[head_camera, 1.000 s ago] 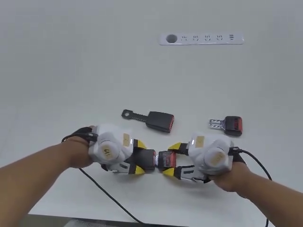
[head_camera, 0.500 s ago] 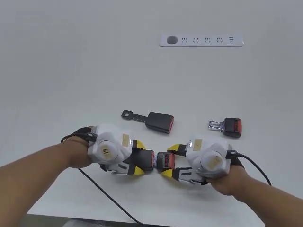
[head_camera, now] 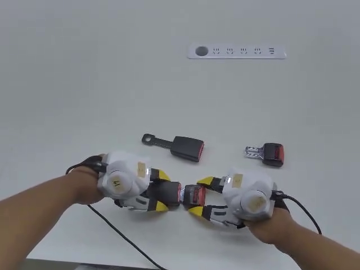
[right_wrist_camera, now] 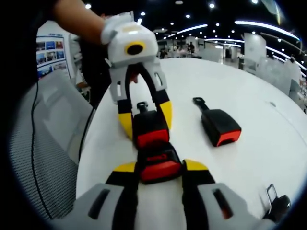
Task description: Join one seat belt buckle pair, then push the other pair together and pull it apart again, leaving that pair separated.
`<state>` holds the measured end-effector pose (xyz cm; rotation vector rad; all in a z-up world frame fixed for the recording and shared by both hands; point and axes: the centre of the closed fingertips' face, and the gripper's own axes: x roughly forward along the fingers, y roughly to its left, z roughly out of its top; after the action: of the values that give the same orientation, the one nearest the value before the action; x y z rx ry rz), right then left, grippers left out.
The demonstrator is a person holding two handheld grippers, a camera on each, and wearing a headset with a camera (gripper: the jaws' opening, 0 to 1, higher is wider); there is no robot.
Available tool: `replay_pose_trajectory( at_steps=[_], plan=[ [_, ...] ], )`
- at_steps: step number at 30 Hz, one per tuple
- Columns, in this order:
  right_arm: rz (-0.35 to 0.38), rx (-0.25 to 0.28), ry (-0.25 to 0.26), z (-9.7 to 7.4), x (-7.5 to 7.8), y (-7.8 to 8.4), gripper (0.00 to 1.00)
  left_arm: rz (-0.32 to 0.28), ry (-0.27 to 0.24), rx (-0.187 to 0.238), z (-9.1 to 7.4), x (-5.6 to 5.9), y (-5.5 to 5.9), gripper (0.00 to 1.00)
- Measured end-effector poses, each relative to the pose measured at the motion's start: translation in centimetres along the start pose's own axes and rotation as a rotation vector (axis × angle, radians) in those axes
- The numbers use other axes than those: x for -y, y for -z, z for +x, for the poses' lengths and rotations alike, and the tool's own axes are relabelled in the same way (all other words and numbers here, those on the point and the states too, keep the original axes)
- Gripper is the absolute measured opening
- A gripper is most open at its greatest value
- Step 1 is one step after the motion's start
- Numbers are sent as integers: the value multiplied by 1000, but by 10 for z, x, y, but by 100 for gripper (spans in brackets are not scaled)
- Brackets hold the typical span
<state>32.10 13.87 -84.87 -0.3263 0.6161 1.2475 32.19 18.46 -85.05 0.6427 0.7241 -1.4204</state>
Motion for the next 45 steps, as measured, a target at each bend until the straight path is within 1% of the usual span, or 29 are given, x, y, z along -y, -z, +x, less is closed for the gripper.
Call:
replay_pose_trajectory(
  at_steps=[8, 10, 11, 15, 18, 20, 22, 26, 27, 28, 29, 33, 45],
  plan=[
    [2, 16, -1, 0, -1, 0, 34, -12, 8, 27, -1, 0, -1, 36],
    [-17, 15, 4, 0, -2, 1, 34, -16, 11, 33, -1, 0, -1, 36],
    [-42, 9, 11, 0, -3, 2, 34, -18, 12, 38, -1, 0, -1, 36],
    [-36, 12, 17, 0, -2, 1, 34, -19, 13, 49, -1, 0, -1, 36],
    [-33, 15, 11, 1, -1, 1, 34, -23, 19, 54, -1, -1, -1, 36],
    [-18, 22, -3, 0, -1, 1, 34, -25, 24, 56, -1, -1, -1, 36],
    [-23, 22, -10, 0, -1, 1, 34, -27, 30, 57, -1, -1, -2, 36],
    [-22, 26, -8, 0, -2, 1, 34, -28, 32, 61, -1, -1, -1, 36],
    [-5, 33, -2, 0, -1, 1, 34, -31, 33, 63, -1, -1, -1, 36],
    [34, 51, 1, 0, -1, 1, 34, -36, 34, 65, -1, -1, -1, 36],
    [13, 48, 4, -1, -1, 3, 34, -37, 35, 65, -1, -2, -1, 36],
    [2, 45, 3, 0, -1, 2, 34, -41, 35, 68, 0, -2, -2, 36],
    [28, 63, 7, 0, 0, 2, 33, -53, 38, 79, 0, -3, -2, 36]
  ],
)
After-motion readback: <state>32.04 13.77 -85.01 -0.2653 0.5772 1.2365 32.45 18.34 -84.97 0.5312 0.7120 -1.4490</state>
